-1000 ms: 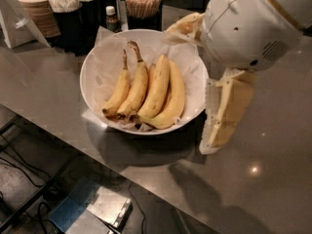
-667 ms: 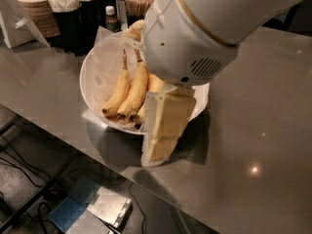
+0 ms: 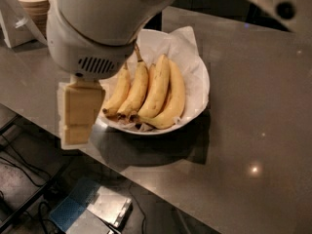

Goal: Pick banana from white bowl

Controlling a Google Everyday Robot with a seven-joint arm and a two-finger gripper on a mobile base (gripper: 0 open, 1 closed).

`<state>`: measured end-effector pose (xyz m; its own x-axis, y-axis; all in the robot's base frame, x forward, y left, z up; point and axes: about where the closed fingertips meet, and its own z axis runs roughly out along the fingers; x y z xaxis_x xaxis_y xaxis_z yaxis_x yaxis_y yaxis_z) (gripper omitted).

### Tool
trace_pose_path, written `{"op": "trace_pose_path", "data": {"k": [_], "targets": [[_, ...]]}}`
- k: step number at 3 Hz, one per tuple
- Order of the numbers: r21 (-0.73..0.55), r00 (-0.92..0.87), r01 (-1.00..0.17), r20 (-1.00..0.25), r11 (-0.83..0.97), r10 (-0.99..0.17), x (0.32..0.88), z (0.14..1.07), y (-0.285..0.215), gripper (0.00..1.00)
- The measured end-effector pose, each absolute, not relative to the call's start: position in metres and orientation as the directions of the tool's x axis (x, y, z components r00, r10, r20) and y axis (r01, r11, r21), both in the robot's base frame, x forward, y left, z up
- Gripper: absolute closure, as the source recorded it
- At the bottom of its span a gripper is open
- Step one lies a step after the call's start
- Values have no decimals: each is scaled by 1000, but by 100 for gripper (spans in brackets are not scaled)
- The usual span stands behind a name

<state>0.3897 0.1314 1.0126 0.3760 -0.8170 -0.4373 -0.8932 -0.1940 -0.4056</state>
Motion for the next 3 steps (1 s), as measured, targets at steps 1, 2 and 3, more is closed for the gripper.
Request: {"op": "trace_pose_path", "data": {"k": [1, 2, 3], "targets": [[-378, 314, -913, -411, -153, -856, 434, 1002, 159, 0], [-400, 285, -909, -383, -120, -879, 442, 1004, 169, 0], [-404, 267, -910, -392, -96, -880, 440, 1008, 165, 0]]}}
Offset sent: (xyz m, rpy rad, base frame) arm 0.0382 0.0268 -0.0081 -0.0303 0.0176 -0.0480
